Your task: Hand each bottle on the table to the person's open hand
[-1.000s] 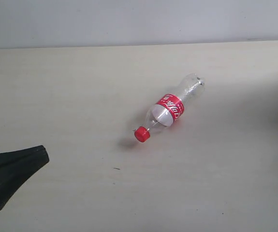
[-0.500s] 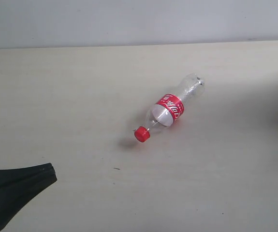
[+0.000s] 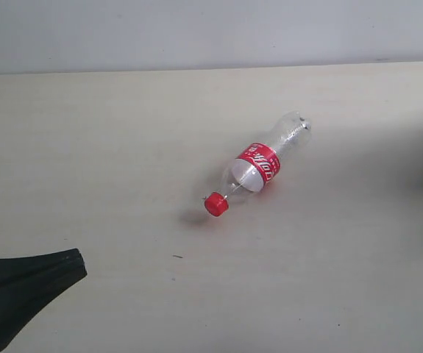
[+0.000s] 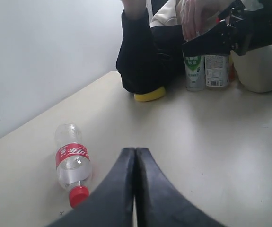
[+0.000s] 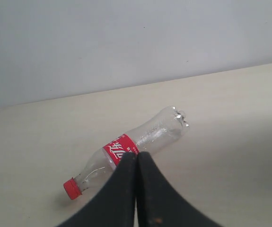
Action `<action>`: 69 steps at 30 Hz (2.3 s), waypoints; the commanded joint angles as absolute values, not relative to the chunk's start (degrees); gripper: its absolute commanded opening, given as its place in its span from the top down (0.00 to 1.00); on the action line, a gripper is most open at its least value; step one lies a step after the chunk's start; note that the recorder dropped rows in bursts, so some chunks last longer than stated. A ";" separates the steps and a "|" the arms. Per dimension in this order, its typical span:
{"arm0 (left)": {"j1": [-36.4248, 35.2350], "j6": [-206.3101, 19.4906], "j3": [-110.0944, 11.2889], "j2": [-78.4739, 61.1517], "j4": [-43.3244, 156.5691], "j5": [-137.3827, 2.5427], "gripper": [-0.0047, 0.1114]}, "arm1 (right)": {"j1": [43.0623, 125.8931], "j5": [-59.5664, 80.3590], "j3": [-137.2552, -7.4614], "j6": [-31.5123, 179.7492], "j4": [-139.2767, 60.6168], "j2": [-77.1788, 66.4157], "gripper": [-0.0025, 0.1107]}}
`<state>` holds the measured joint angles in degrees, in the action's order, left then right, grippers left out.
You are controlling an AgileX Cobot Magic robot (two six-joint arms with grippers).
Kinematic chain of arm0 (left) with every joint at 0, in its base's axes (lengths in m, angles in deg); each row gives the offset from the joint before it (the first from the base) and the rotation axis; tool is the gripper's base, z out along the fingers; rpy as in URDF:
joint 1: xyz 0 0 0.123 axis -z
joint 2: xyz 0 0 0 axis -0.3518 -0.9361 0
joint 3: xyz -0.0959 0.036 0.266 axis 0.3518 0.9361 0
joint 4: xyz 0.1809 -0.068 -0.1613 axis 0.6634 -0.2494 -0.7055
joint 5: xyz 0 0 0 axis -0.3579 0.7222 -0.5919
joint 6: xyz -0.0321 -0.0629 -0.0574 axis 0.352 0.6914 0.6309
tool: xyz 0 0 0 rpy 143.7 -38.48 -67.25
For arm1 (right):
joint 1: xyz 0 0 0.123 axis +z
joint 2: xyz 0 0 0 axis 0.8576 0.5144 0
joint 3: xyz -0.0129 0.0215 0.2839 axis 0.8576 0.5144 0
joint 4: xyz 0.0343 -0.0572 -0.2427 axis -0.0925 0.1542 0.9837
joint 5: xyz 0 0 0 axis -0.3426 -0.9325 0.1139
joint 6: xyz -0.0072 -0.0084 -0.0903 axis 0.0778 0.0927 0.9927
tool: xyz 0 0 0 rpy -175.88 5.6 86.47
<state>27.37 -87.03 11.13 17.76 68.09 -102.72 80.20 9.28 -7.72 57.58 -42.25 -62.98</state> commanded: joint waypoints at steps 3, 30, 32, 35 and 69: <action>27.39 -86.39 11.29 18.06 68.21 -102.34 0.96 | 80.02 9.41 -7.46 57.72 -42.14 -63.18 0.98; 27.39 -96.95 9.10 18.06 47.33 -104.76 0.96 | 80.02 9.41 -7.46 57.72 -41.99 -63.18 0.98; 27.39 -107.96 3.66 16.87 36.57 -101.48 0.96 | 80.02 9.41 -7.46 57.72 -41.99 -63.18 0.98; 27.39 -115.99 -5.42 11.39 25.70 -93.95 0.96 | 80.02 9.41 -7.46 57.72 -41.99 -63.18 0.98; 22.68 -167.22 -39.09 -40.66 -11.30 -80.58 0.17 | 80.02 9.41 -7.46 57.72 -41.99 -63.18 0.98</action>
<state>22.89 -166.60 -37.79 -38.13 -11.99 -80.10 80.20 9.28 -7.72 57.58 -42.25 -62.98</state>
